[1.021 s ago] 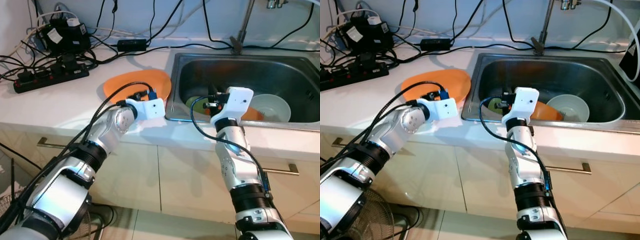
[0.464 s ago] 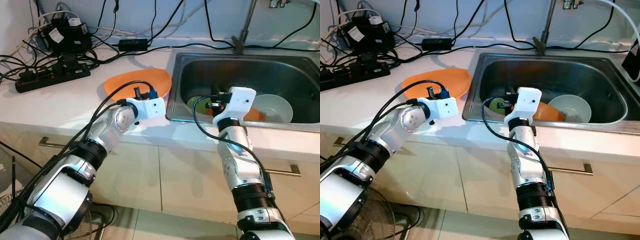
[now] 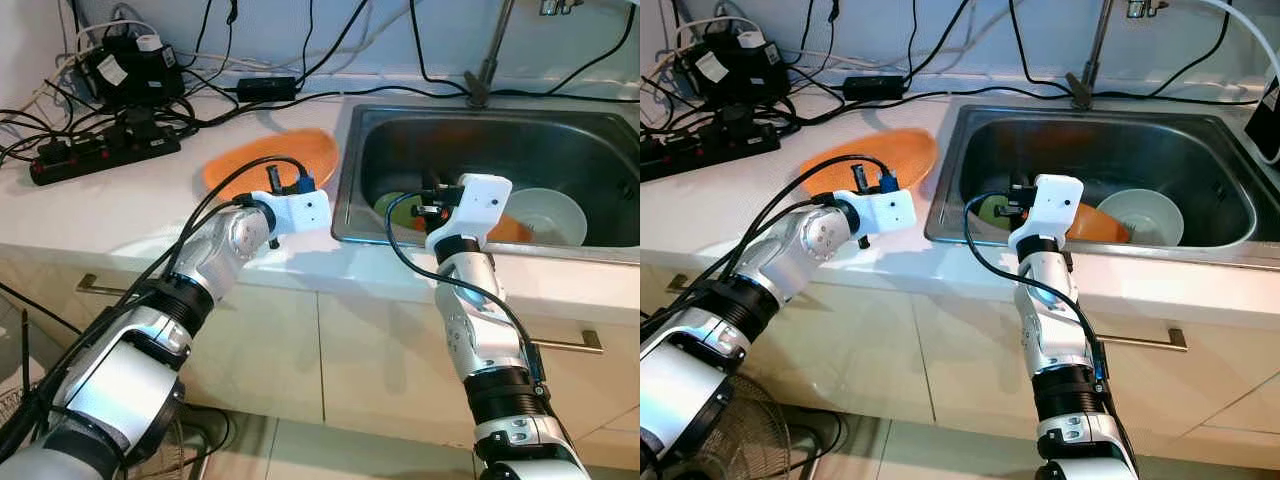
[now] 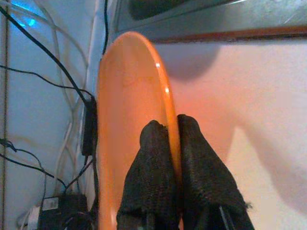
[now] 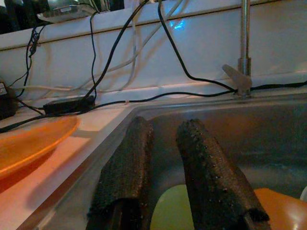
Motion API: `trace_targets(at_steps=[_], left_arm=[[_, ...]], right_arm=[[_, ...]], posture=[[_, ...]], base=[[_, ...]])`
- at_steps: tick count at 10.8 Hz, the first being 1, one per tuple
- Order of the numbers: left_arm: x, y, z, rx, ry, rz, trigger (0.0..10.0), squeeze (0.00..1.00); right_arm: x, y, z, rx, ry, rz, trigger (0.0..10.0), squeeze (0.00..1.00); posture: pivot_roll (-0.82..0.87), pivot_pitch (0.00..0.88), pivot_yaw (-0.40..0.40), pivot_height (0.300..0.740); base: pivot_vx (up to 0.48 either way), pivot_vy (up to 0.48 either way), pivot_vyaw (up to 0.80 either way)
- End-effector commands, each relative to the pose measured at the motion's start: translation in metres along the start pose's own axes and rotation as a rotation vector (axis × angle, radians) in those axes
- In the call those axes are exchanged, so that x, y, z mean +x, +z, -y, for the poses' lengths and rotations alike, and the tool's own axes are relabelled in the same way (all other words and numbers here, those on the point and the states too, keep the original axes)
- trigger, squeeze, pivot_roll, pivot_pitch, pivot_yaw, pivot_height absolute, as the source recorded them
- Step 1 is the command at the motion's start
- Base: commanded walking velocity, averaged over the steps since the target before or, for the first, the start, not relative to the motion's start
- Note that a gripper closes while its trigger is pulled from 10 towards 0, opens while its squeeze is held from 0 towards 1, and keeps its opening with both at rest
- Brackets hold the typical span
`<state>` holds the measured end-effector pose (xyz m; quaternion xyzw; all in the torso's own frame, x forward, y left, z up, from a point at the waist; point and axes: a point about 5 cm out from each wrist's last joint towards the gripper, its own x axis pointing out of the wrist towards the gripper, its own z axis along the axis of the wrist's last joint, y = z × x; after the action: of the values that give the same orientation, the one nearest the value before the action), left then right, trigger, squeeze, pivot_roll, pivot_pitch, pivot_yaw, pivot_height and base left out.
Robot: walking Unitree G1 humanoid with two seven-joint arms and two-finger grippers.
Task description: Kitchen organization
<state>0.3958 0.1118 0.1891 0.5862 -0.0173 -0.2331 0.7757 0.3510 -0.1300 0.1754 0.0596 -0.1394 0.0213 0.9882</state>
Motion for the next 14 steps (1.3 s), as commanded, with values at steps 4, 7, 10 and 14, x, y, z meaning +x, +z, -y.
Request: trace_targets(at_steps=[4, 7, 10, 14], left_arm=[[-0.001, -0.009, 0.006, 0.067, 0.04, -0.035, 0.0, 0.0], [-0.01, 0.005, -0.015, 0.123, 0.256, 0.091, 10.0, 0.0], [-0.02, 0.02, 0.001, 0.1, 0.301, 0.219, 10.0, 0.0], [-0.028, 0.037, 0.005, 0.126, 0.313, 0.314, 10.0, 0.0]], right_arm=[[0.003, 0.005, -0.003, 0.015, 0.002, 0.014, 10.0, 0.0], [0.006, 0.01, -0.004, 0.037, 0.009, 0.022, 10.0, 0.0], [0.016, 0.024, -0.007, 0.182, 0.017, 0.035, 10.0, 0.09], [0.029, 0.043, -0.014, 0.448, 0.055, 0.013, 10.0, 1.0]], posture=[[0.14, 0.052, 0.061, 0.74], [0.14, 0.052, 0.052, 0.74], [0.15, 0.049, 0.04, 0.74], [0.15, 0.032, 0.039, 0.74]], base=[[0.0, 0.0, 0.0], [0.0, 0.0, 0.0], [0.0, 0.0, 0.0], [0.0, 0.0, 0.0]])
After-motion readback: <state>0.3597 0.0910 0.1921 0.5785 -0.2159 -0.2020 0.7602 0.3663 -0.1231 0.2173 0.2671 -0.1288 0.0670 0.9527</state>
